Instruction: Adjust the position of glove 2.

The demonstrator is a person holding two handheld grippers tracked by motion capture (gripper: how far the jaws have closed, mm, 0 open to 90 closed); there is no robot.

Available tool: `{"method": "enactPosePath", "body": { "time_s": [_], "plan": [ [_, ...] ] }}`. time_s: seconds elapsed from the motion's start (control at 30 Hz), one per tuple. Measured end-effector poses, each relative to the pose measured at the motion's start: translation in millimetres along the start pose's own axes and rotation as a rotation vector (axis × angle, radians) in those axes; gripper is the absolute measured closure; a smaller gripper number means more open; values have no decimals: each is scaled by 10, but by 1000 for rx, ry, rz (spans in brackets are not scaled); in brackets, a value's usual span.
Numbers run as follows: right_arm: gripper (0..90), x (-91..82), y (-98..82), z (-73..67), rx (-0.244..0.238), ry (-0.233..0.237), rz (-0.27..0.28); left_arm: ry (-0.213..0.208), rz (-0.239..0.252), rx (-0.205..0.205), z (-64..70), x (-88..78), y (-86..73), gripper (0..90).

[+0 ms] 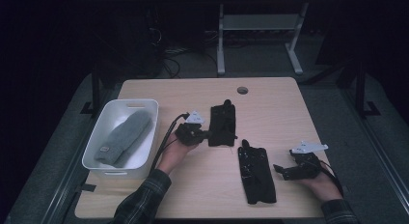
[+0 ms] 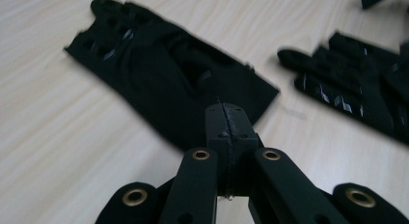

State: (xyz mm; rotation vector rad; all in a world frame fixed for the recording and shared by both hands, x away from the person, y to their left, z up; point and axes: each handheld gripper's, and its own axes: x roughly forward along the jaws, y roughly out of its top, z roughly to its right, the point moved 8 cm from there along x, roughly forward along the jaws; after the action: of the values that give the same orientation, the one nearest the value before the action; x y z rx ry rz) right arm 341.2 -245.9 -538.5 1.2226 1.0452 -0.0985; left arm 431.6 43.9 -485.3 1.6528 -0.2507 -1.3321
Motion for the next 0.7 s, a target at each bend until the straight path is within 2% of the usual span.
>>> {"method": "enactPosePath", "body": {
  "time_s": [0.13,0.3,0.43,0.47,0.53,0.57,0.7],
  "plan": [
    [97,0,0,0,1,1,0,-8,-1,1,-60,176,122,894],
    [97,0,1,0,1,0,1,-4,-14,8,-122,381,191,894],
    [97,0,0,0,1,0,1,-4,-24,-4,-154,499,207,894],
    [97,0,1,0,1,0,1,-1,-36,6,-164,524,202,894],
    [97,0,1,0,1,0,1,-5,-38,-7,-170,586,199,894],
    [97,0,0,0,1,0,1,-3,-48,3,-182,611,191,894],
    [97,0,0,0,1,0,1,-12,-81,-6,-184,697,135,894]
  ]
}}
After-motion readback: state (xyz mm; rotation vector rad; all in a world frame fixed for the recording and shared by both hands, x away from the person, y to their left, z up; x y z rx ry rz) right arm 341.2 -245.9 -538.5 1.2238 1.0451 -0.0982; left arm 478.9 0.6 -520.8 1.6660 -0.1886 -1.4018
